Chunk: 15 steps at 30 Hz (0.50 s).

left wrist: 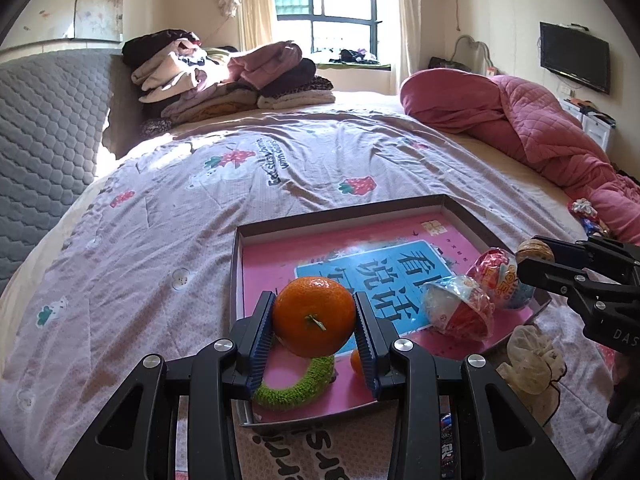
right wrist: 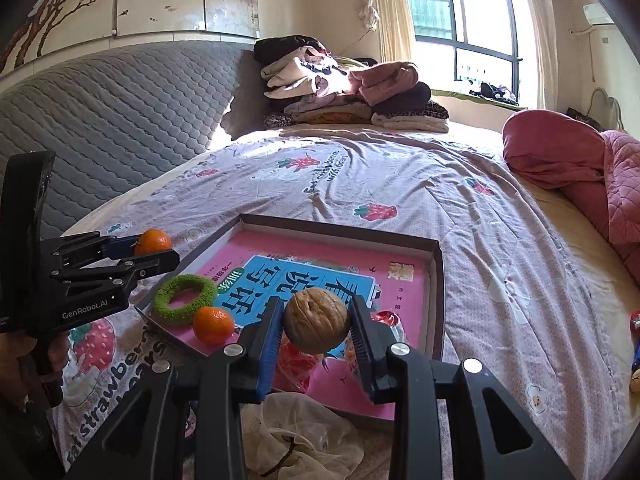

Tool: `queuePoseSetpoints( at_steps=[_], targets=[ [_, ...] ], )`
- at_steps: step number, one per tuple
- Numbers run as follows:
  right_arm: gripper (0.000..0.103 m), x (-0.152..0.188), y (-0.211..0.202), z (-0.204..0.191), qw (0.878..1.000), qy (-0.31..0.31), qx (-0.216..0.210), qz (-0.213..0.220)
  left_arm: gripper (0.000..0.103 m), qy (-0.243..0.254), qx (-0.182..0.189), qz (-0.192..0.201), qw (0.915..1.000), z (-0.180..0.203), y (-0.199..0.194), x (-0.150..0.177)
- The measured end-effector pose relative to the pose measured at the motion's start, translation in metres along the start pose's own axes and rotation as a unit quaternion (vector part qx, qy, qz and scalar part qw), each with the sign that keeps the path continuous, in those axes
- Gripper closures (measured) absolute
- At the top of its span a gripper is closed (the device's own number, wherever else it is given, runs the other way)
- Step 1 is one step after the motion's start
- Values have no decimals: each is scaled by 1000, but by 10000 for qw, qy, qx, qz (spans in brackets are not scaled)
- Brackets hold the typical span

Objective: Organize objects
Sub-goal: 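Lower the tangerine onto the book by the green ring while the right tool lowers the walnut into the tray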

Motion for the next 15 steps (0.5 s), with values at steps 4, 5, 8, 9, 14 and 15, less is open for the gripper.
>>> queuePoseSetpoints(
  at_steps=[4, 5, 8, 9, 14, 15],
  targets=[
    [69, 8, 11, 2, 9998, 4, 41, -193, 64, -23, -11, -141, 9999, -2, 11, 6],
    [69, 10, 14, 3, 9997, 7, 41, -258, 64, -31, -17, -167, 9999, -3, 13, 7],
    [69, 16, 20, 4, 9992, 2, 54, -384, 64, -56, -22, -235, 9997, -4, 18, 12],
    [69, 18, 21, 5, 9991, 4, 47, -419, 64, -72, -21, -246, 9997, -5, 18, 13],
    [69, 23, 23, 5, 9988, 6, 54, -486, 64, -133, -9, -320, 9994, -6, 22, 18],
    [69, 24, 23, 5, 9987, 3, 52, -497, 64, -130, -14, -327, 9994, -6, 23, 19]
  ],
)
Point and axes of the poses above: each gripper's, at about its wrist camera, not at the fingertips, and y roughly the way its jaws point, z to its right, x to its underside, the point moved 3 cm from there along y, roughly the way its jaws point, and after that the axes turned 8 degrees about x, right-handed, at the moved point
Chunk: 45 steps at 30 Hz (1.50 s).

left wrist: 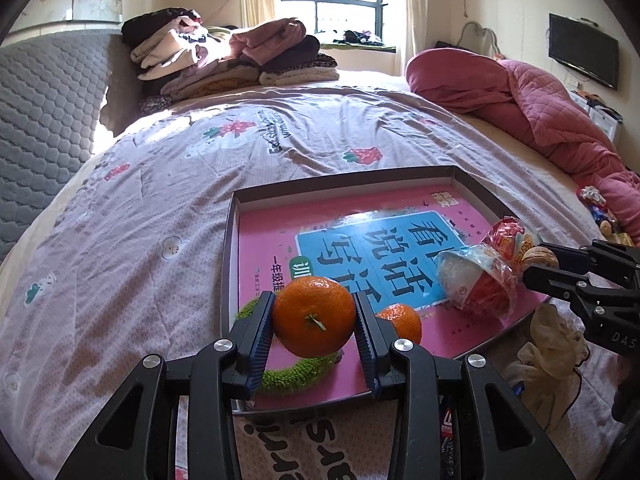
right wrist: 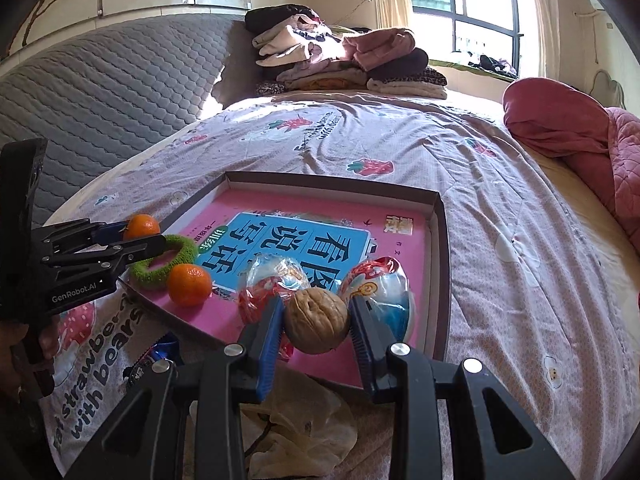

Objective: Organize objects
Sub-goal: 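Lower the tangerine onto the book by the green ring while the right tool lowers the walnut into the tray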

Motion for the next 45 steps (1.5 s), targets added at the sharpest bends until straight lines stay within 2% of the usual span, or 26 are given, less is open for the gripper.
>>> queuePoseSetpoints(
  at_steps=[18, 33, 45],
  targets=[
    [69, 10, 15, -9, 9995, -168, 25, -275, 64, 25, -48, -175, 9998, 2, 11, 11],
    [69, 11, 19, -4, 9994, -88, 97, -311, 64, 24, -51, -262, 9996, 2, 17, 15],
    [69, 10, 29, 6, 9985, 164, 67, -521, 63, -33, -39, -328, 9994, -1, 25, 16]
  ],
)
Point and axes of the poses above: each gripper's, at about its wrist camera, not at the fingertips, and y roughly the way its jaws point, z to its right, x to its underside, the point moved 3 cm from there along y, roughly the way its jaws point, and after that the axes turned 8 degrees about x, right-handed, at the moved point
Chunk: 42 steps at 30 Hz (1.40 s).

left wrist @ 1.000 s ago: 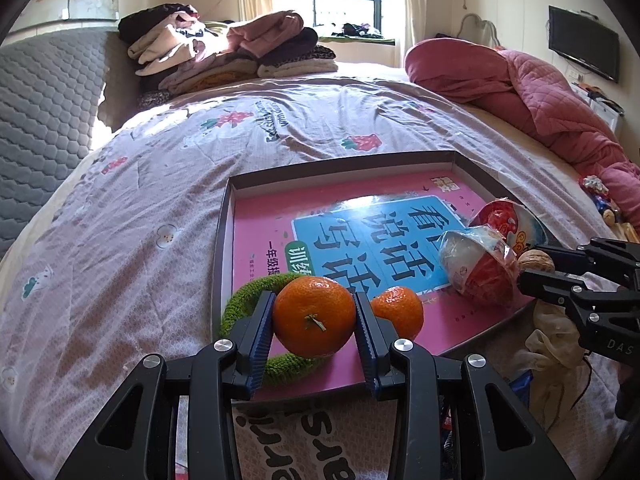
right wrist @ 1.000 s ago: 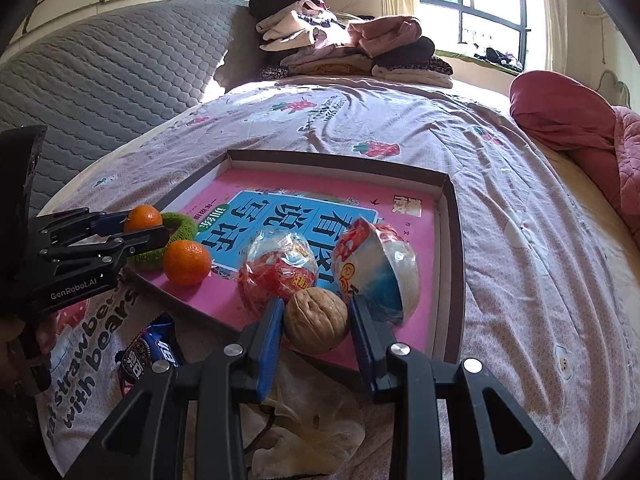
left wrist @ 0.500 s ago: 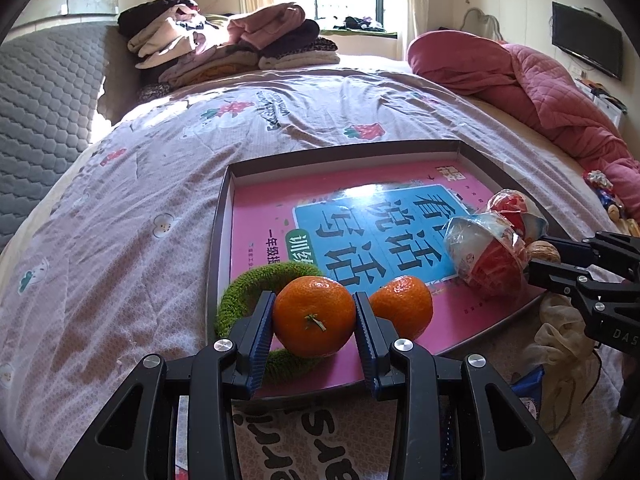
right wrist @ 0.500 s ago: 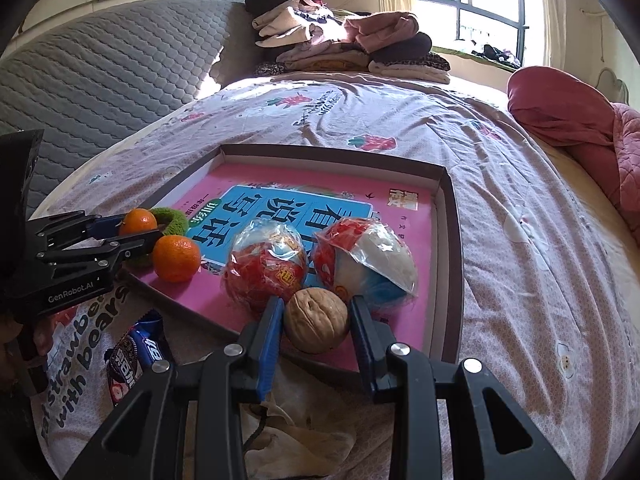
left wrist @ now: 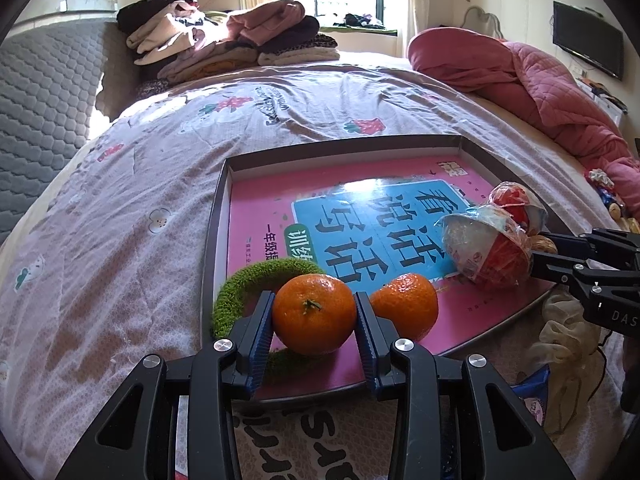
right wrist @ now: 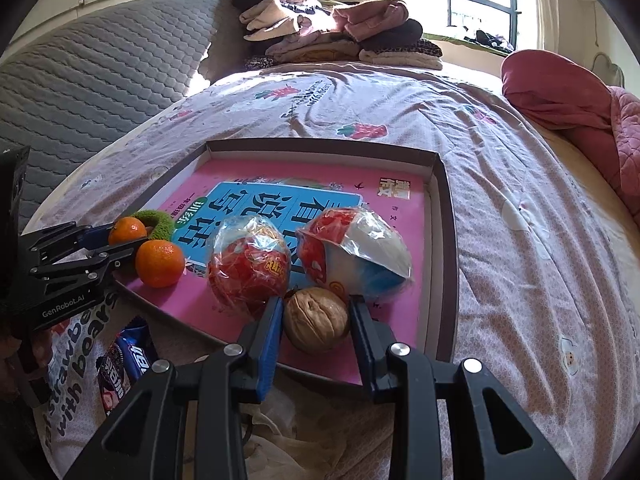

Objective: Organize objects
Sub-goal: 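Lower the tangerine onto the book by the green ring while the right tool lowers the walnut into the tray, then open the left tool to release the tangerine while the right tool holds the walnut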

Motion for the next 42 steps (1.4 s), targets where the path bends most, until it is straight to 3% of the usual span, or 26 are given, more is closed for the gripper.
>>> queuePoseSetpoints(
  at_steps=[27, 32, 42],
  targets=[
    [68, -1, 2, 3, 9998, 78, 66, -190, 61, -137, 158, -34, 9998, -4, -2, -1],
    [67, -2, -4, 1, 9998, 22, 152, -133, 54, -132, 135, 9, 9998, -2, -6, -3],
    [67, -4, -10, -1, 9997, -42, 235, -40, 52, -157, 140, 83, 9997, 0, -12, -6]
  ],
)
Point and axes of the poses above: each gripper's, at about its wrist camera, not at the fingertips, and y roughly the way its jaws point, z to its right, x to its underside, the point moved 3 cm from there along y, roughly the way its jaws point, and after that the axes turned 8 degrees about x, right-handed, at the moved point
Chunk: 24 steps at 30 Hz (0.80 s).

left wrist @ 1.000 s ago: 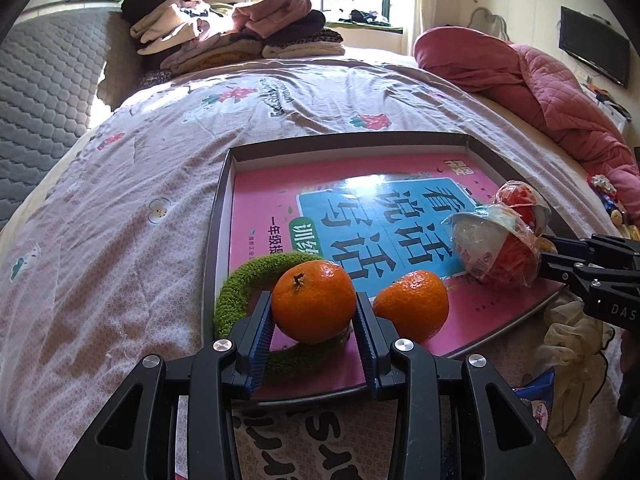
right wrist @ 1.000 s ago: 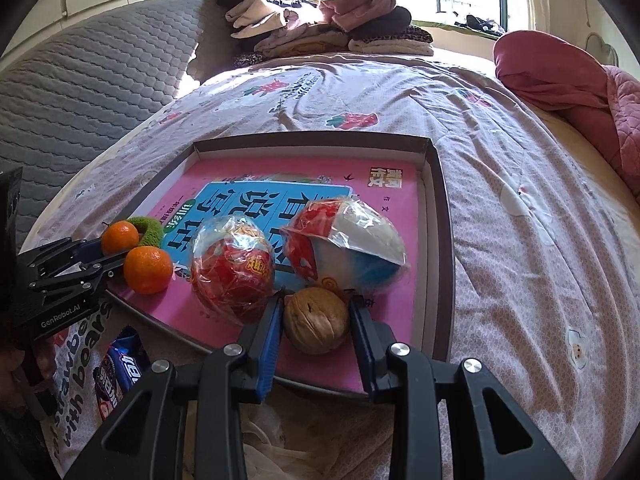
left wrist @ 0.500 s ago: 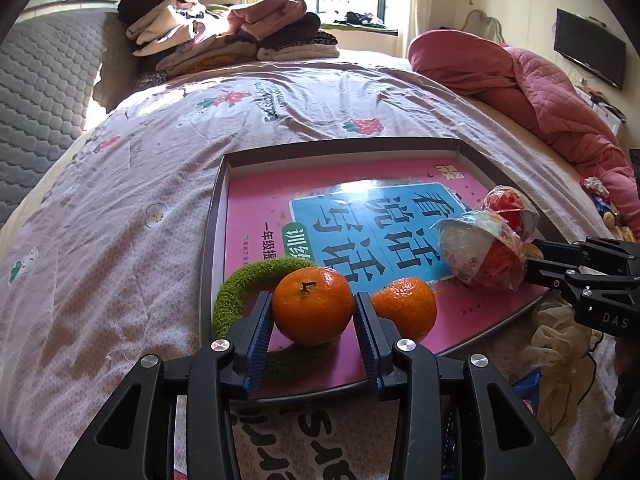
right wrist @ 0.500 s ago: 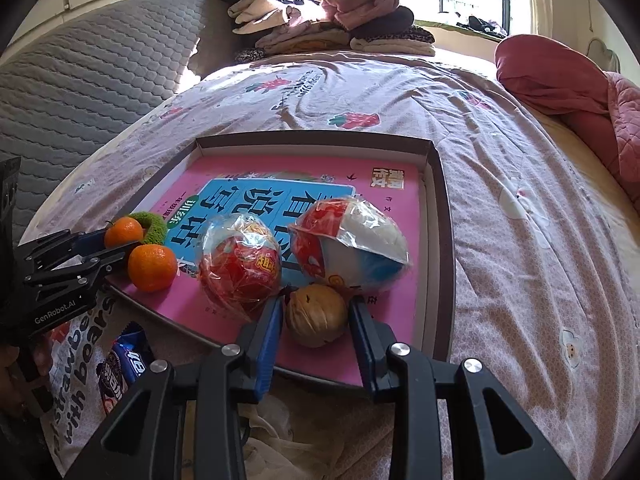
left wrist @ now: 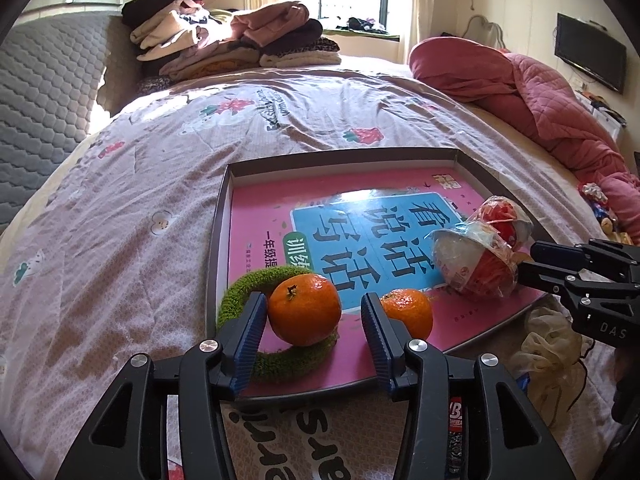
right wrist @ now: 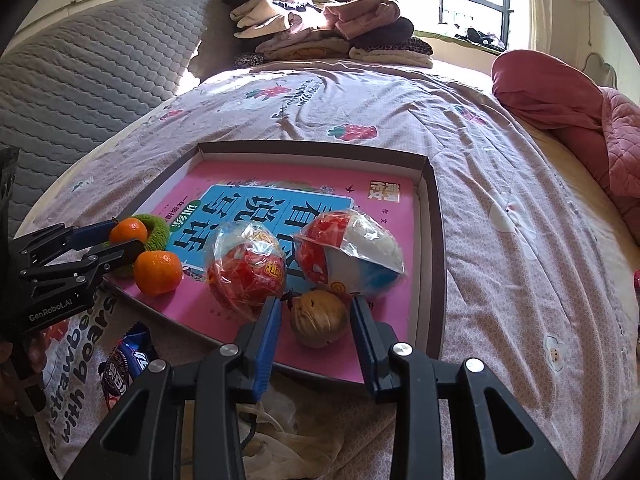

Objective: Organize objects
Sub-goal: 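Open the left tool to release the tangerine while the right tool holds the walnut, then open the right tool to release the walnut in the tray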

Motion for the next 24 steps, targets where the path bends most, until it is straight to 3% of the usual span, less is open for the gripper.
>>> queuePoseSetpoints(
  at_steps=[24],
  targets=[
    [61, -4, -14, -3, 9998, -4, 74, 198, 40, 58, 94, -28, 9999, 15, -17, -3]
  ],
)
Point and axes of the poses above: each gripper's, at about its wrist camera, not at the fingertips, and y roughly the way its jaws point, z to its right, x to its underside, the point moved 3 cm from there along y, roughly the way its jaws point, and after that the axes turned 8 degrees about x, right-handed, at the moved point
